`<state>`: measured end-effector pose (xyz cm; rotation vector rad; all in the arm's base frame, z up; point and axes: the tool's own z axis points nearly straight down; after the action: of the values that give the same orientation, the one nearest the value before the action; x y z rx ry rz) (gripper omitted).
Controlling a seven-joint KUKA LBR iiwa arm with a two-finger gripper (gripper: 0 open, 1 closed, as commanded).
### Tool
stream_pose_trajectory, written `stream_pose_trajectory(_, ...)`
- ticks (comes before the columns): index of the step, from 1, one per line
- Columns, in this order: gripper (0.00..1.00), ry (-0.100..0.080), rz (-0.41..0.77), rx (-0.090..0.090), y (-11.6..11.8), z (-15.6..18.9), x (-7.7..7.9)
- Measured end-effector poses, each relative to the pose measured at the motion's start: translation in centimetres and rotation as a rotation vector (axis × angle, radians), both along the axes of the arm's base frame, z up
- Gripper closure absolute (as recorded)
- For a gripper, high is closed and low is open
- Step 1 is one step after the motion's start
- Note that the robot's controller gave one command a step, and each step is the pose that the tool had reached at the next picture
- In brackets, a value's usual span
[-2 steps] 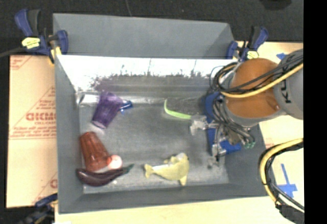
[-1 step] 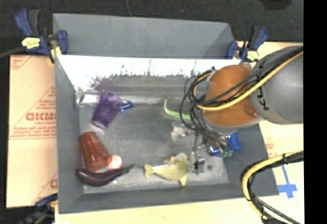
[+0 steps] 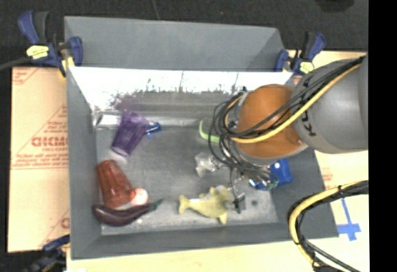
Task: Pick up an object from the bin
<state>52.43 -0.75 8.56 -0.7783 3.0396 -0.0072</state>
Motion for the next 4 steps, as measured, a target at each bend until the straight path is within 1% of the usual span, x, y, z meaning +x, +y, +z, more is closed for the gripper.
stream_pose_trajectory(1, 1.00, -0.003, 0.168, 0.003, 4.5, -1.3, -3.4)
stream_pose_trajectory(2, 1.00, -0.003, 0.167, 0.003, 4.4, -1.3, -3.4)
stream_pose_trajectory(3, 1.00, 0.002, 0.166, 0.003, 4.4, 2.2, -3.6)
stream_pose_trajectory(4, 1.00, 0.001, 0.164, 0.003, 4.3, 4.0, -3.5)
